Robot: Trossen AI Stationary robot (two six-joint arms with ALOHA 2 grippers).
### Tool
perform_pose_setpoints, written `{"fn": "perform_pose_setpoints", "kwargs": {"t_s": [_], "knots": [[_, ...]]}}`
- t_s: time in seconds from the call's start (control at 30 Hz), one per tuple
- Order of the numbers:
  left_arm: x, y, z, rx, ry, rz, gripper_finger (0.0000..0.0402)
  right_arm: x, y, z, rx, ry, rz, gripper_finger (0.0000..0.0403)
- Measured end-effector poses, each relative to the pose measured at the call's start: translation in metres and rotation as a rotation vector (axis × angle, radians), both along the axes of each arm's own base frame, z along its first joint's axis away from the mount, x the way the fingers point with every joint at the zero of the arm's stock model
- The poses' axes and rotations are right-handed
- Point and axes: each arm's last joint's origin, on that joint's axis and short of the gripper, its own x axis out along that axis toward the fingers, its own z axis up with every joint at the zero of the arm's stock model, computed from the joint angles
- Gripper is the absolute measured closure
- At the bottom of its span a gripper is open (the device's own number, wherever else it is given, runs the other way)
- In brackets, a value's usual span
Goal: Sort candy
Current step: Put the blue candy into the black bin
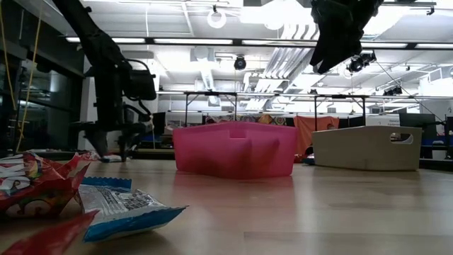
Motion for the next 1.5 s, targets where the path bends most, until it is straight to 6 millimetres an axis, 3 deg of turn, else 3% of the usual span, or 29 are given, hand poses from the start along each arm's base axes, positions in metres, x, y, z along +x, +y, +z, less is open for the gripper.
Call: {"fn": "perform_pose_setpoints", "kwargs": {"t_s": [0.23,0.47,0.63,0.8,0.93,1.13,1.37,1.5], "knots": [[0.006,-0.015,0.010,-0.025,-0.048,-0.093,0.0354,0.000,0.000,0.000,-0.009,0.007,0.014,0.0130],[0.009,-0.043,0.061,0.100,-0.257,-0.206,0.0386,0.000,0.000,0.000,-0.010,0.006,0.014,0.0130],[0.004,-0.083,0.104,0.219,-0.455,-0.367,0.0400,0.001,0.000,0.000,-0.011,-0.001,0.014,0.0130],[-0.007,-0.130,0.134,0.188,-0.693,-0.495,0.0401,0.002,0.000,0.002,-0.026,-0.015,0.029,0.0130],[-0.014,-0.164,0.144,0.057,-0.817,-0.590,0.0401,0.003,0.000,0.003,-0.032,-0.027,0.033,0.0130],[-0.018,-0.214,0.146,-0.277,-0.895,-0.810,0.0401,0.003,0.000,0.003,-0.036,-0.025,0.038,0.0130],[-0.037,-0.255,0.147,-0.689,-0.823,-0.830,0.0401,0.003,-0.001,0.003,-0.047,-0.018,0.052,0.0130],[-0.049,-0.269,0.142,-0.815,-0.696,-0.789,0.0401,0.003,-0.001,0.003,-0.047,-0.018,0.052,0.0130]]}}
